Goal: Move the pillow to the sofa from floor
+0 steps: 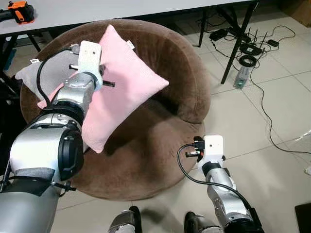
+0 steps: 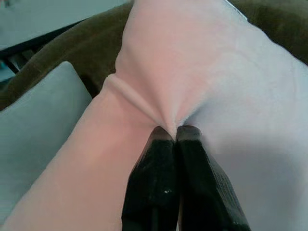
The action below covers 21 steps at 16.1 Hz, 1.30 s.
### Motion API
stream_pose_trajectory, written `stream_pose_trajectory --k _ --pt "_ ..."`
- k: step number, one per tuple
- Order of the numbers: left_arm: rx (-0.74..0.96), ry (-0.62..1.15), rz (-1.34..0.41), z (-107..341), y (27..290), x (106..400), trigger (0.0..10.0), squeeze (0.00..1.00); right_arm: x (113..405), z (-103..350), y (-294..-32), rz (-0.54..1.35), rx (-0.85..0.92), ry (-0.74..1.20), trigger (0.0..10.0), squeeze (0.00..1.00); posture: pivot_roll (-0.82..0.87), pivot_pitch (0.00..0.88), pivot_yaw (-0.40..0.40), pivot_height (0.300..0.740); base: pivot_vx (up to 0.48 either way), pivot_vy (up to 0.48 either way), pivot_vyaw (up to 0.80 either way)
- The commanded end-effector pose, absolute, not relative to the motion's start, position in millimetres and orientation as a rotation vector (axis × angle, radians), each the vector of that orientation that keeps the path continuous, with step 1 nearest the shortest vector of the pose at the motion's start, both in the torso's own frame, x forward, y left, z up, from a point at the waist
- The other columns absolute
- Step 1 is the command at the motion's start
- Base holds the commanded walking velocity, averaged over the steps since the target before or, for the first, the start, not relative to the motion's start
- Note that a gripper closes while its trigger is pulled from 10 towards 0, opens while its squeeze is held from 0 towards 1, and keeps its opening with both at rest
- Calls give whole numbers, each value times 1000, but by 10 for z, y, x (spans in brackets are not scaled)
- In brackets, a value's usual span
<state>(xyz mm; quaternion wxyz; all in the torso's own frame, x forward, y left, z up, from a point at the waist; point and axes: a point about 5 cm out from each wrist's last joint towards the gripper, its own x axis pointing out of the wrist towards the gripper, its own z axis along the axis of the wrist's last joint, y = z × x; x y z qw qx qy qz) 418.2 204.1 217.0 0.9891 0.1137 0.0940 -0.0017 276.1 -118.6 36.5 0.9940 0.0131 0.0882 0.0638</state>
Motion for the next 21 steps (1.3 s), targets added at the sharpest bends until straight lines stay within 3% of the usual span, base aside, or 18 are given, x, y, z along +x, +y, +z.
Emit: stream_pose_trajectory --k 1,4,7,10,11,12,13,15,16,20,21 --pt "267 140 7 2338 2062 4208 10000 0 2757 374 -1178 127 20 181 10000 0 -169 157 93 740 0 0 0" --pt "248 127 9 2347 2065 4208 10000 0 2761 368 -1174 126 18 182 10000 0 -169 150 94 740 0 0 0" --pt "30 85 -29 2411 2011 4223 10000 0 2760 366 -1172 128 16 182 10000 0 -169 150 94 740 0 0 0" --pt "232 109 26 2375 2070 4212 10000 0 2756 359 -1163 129 15 185 10000 0 -169 142 96 740 0 0 0" --pt "290 113 40 2367 2092 4207 10000 125 2759 358 -1165 128 15 185 10000 0 -170 141 94 740 0 0 0" --pt "363 121 72 2363 2124 4203 10000 467 2761 358 -1168 127 13 186 10000 0 -171 140 94 740 0 0 0" --pt "413 137 90 2346 2144 4198 10000 420 2760 358 -1170 125 13 186 10000 0 -171 140 94 740 0 0 0" --pt "437 152 86 2315 2157 4190 10000 110 2757 356 -1169 125 13 187 10000 0 -172 142 95 740 0 0 0" --pt "453 155 89 2309 2165 4188 10000 1000 2753 352 -1168 124 13 188 10000 0 -174 144 95 740 0 0 0" --pt "492 168 43 2286 2113 4192 10000 1000 2740 345 -1169 122 14 191 10000 0 -175 147 96 740 0 0 0" --pt "506 159 45 2296 2099 4197 10000 0 2737 342 -1169 122 14 192 10000 0 -173 149 96 740 0 0 0"
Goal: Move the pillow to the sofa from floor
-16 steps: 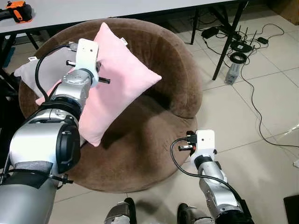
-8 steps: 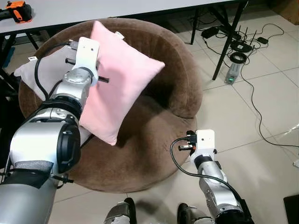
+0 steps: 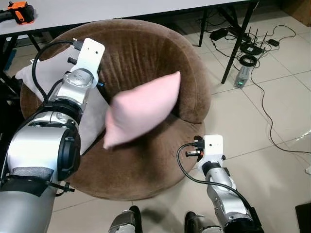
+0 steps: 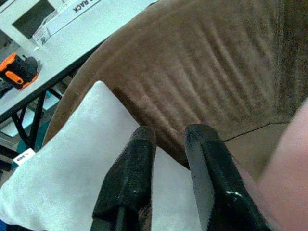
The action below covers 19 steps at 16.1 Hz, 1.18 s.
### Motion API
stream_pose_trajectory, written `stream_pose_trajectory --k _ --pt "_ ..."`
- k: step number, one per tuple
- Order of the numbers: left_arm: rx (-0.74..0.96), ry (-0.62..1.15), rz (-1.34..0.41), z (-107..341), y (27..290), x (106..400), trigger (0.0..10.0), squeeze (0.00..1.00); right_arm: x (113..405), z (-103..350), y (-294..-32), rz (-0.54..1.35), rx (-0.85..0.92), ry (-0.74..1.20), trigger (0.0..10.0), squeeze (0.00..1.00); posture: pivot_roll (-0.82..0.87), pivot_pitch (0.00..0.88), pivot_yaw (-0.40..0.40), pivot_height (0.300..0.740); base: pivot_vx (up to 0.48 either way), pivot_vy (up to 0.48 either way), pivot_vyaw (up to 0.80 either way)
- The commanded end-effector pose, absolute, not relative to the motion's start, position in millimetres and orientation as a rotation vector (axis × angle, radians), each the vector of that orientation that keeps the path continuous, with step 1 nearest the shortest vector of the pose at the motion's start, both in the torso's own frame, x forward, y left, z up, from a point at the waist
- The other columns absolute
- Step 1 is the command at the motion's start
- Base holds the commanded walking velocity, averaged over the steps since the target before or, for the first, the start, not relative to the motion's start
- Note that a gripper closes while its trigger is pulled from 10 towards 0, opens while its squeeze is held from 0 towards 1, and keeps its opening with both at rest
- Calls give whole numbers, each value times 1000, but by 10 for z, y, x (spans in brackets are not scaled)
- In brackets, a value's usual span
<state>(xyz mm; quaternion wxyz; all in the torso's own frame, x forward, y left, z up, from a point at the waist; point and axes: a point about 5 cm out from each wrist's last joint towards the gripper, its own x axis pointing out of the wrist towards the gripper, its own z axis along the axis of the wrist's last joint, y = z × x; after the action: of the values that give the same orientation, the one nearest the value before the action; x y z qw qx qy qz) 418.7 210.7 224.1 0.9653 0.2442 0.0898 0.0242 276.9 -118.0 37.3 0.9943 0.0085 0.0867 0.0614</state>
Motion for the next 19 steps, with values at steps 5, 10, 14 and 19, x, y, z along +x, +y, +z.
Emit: stream_pose_trajectory --k 5,10,14,19 --pt "471 138 52 2304 2109 4195 10000 0 2773 377 -1182 127 13 179 10000 0 -164 147 84 740 0 0 0" --pt "451 154 83 2238 2202 4165 10000 0 2809 395 -1192 143 5 177 10000 0 -150 148 68 740 0 0 0" --pt "437 156 82 2211 2199 4161 10000 0 2831 407 -1190 151 2 175 10000 0 -148 142 66 740 0 0 0" --pt "424 154 87 2190 2197 4157 10000 0 2860 421 -1211 152 -7 171 10000 0 -146 119 59 740 0 0 0"
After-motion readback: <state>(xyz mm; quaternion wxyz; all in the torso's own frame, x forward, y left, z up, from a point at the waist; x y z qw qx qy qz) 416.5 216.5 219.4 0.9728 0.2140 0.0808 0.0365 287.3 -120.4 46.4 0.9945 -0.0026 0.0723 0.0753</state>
